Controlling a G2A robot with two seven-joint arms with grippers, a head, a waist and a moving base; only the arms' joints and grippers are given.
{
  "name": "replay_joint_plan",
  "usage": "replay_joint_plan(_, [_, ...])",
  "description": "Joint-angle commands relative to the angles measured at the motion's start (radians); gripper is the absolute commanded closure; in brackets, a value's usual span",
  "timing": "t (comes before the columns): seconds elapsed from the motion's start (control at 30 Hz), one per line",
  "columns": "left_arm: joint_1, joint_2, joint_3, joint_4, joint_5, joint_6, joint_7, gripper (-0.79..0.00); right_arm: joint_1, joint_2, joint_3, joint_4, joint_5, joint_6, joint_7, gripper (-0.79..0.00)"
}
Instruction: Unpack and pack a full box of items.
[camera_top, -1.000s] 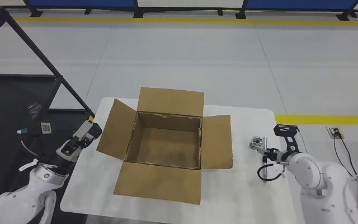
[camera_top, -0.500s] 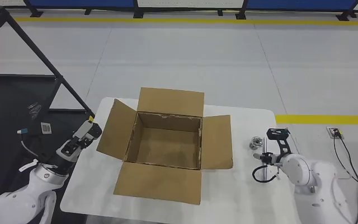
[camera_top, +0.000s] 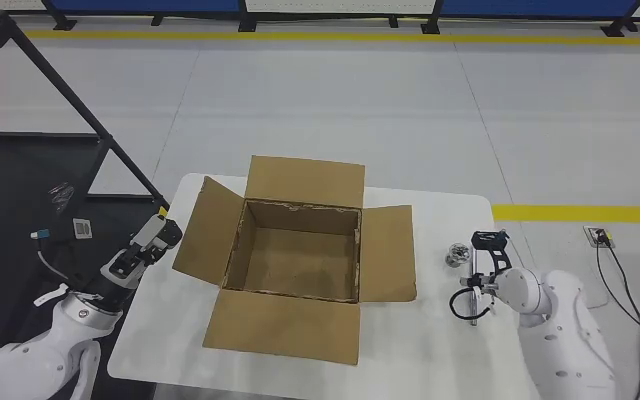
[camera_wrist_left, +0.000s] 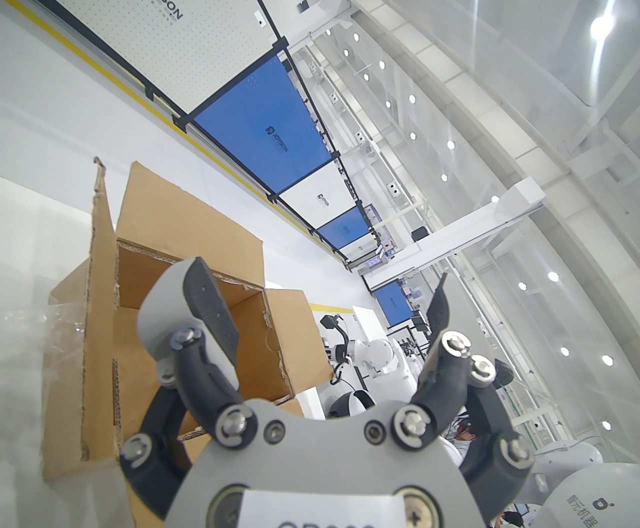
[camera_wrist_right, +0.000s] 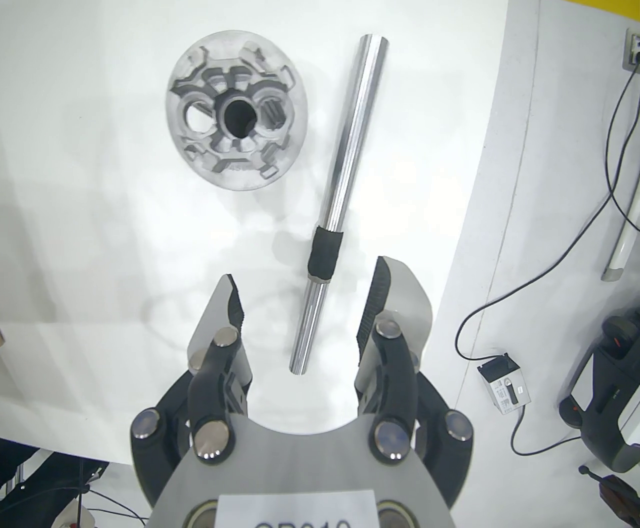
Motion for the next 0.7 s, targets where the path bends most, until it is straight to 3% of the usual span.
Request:
replay_joint_plan(0.0, [0.000,0.000,0.000,0.000,0.000,0.000,0.000,-0.785,0.010,0.000,-0.007,0.024,0.000,0.004,-0.010,-0.486])
replay_joint_plan(0.1, [0.000,0.000,0.000,0.000,0.000,0.000,0.000,-0.785,0.025,0.001,-0.014,0.057,0.009,-0.002,-0.022,-0.459])
replay_joint_plan(0.13, [0.000,0.000,0.000,0.000,0.000,0.000,0.000,-0.785,0.031,0.001,-0.018,0.068,0.006,0.001,-0.024,-0.406])
replay_joint_plan(0.23, [0.000,0.000,0.000,0.000,0.000,0.000,0.000,-0.785,0.054,0.000,-0.035,0.103,-0.018,0.039,-0.023,-0.354])
replay_joint_plan(0.67, [0.000,0.000,0.000,0.000,0.000,0.000,0.000,-0.785,0.120,0.003,-0.063,0.224,-0.007,0.029,-0.044,-0.323])
